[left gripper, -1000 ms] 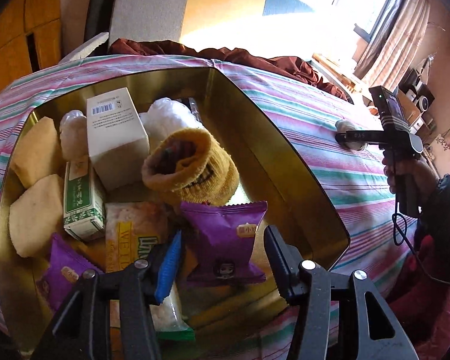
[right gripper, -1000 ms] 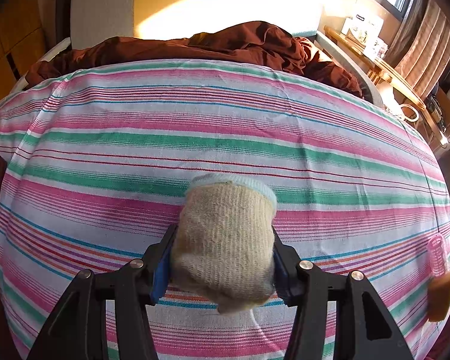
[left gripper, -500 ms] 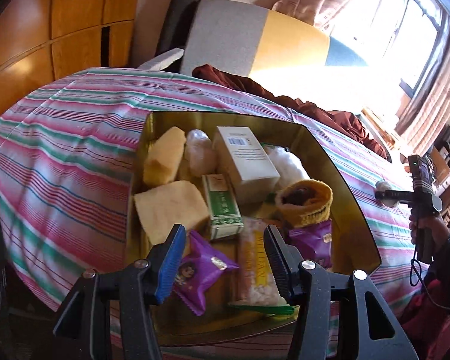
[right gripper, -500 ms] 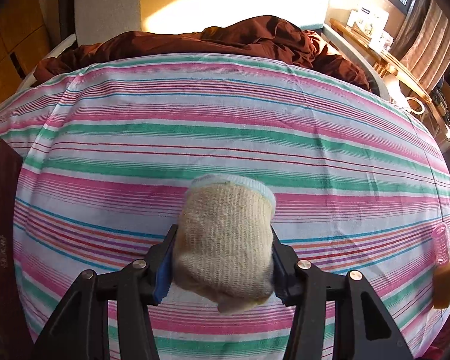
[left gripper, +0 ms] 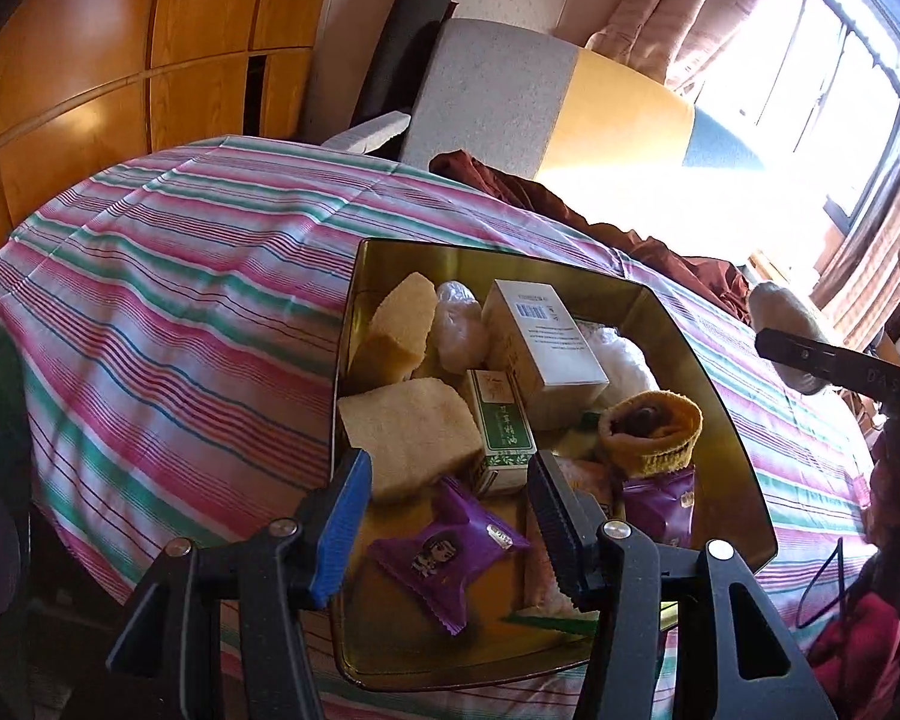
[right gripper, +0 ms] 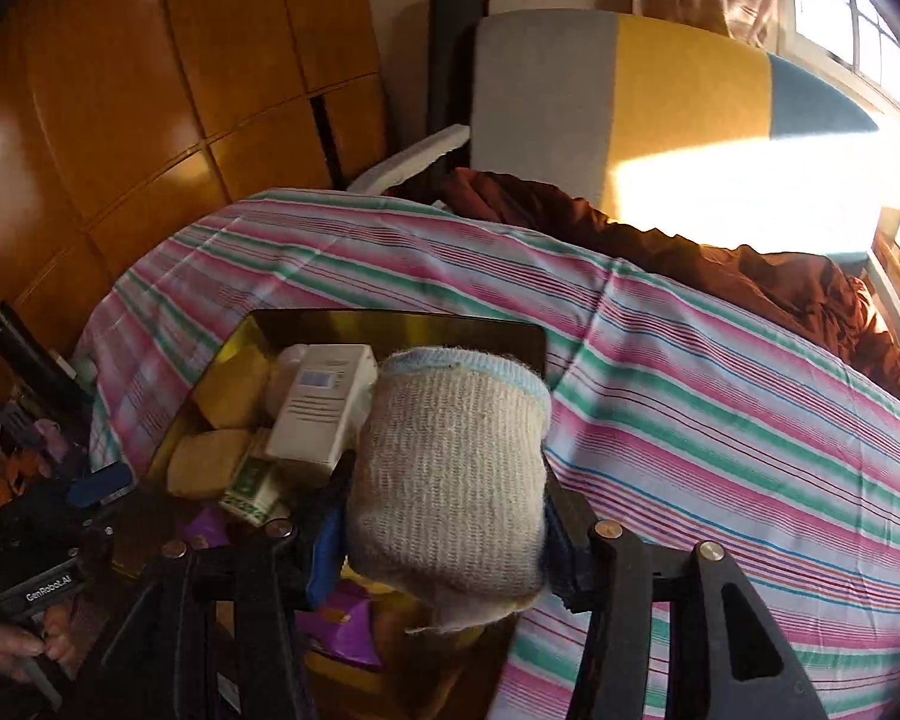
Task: Organize objects
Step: 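Lower the cream knit sock into the tray and open the right tool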
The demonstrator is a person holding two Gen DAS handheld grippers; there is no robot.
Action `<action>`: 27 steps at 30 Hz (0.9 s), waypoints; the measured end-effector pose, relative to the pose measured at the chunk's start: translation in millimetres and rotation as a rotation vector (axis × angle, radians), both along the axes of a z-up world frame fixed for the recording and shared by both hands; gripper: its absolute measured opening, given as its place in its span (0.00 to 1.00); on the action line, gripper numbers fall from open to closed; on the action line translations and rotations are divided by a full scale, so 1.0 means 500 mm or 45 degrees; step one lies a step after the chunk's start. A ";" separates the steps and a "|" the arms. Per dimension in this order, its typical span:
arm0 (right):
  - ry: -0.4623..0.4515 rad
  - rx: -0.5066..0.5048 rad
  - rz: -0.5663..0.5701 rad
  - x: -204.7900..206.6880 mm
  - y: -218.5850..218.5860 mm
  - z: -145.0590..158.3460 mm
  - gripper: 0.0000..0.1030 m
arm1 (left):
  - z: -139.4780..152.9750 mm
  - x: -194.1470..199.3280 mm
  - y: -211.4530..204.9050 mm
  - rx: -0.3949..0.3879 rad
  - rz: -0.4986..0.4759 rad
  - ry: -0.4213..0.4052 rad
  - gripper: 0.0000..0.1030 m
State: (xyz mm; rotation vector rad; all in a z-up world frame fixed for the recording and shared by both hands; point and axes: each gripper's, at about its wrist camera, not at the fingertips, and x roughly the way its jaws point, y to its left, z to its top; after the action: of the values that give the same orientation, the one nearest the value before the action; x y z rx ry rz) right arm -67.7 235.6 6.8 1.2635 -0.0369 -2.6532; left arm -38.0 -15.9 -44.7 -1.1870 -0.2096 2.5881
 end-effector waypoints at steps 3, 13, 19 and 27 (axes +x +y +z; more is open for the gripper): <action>-0.017 -0.039 0.090 -0.007 -0.082 -0.017 0.52 | 0.001 0.002 -0.017 0.007 0.025 0.002 0.54; -0.203 0.089 0.123 -0.038 -0.175 -0.163 0.52 | -0.020 0.005 -0.042 0.010 0.062 -0.025 0.54; -0.265 0.063 0.086 -0.032 -0.153 -0.199 0.53 | -0.020 0.006 -0.031 -0.019 0.054 -0.007 0.58; -0.264 0.016 0.068 -0.023 -0.144 -0.191 0.54 | -0.004 0.011 -0.022 -0.085 0.074 0.039 0.66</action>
State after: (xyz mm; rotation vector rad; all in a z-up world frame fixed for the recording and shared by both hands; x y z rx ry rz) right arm -79.2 163.5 -88.6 1.5163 -0.0176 -2.4717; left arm -32.3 -27.1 -46.9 -1.1796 -0.1544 2.6814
